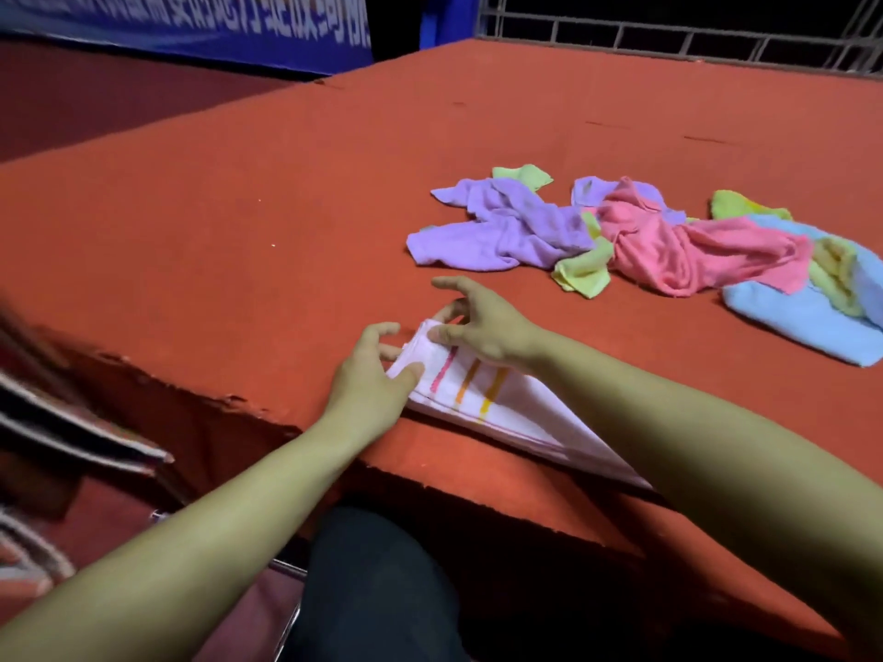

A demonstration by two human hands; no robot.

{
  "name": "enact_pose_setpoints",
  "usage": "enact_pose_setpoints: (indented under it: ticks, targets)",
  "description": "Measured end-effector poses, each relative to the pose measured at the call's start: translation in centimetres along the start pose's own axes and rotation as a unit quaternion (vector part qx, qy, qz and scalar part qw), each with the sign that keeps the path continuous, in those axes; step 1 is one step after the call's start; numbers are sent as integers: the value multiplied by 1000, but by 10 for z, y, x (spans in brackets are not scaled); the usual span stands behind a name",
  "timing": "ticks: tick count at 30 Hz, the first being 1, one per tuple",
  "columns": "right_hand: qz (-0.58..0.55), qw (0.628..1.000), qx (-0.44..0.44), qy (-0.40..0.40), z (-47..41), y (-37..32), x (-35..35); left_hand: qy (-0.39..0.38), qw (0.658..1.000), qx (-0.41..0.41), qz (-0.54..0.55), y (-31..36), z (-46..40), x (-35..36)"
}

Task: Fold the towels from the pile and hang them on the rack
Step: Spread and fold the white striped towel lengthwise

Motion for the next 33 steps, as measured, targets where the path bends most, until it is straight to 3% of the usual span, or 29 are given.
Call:
enact_pose_setpoints:
  ticks: [7, 10, 12, 14, 17, 20, 22, 25, 33]
  targets:
    - [37, 999, 19, 12, -22, 12, 19, 17, 997, -1, -69, -8, -3, -10]
    - [112, 992, 11, 57, -13, 6, 12, 6, 986, 23, -166, -4, -3, -13]
    - [162, 979, -6, 122, 6, 3, -5, 29, 966, 106, -232, 14, -3, -12]
    - [188, 968, -28, 162, 37, 7, -22, 9, 949, 221, -225, 38, -4, 4]
    - [254, 951, -7, 174, 85, 35, -38, -152, 906, 320, -232, 57, -3, 46]
    - [373, 911, 64, 162, 123, 67, -47, -309, 835, 289, -351, 41, -1, 74]
    - [431, 887, 109, 125, 141, 89, -52, -348, 805, 257, -405, 26, -2, 77]
    - [439, 882, 149, 83, 157, 114, -53, -361, 804, 227, -414, 17, -3, 72]
    - [390, 904, 152, 84, 165, 117, -57, -383, 794, 215, -421, 19, -1, 73]
Point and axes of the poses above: each hand's wrist, its own z-axis away from the middle knuckle, its own x-axis out of the palm, y = z × x, the point moved 7 cm from there along -z, towards the middle knuckle, and after that the axes turned 10 degrees about x, right-handed, at the moved point
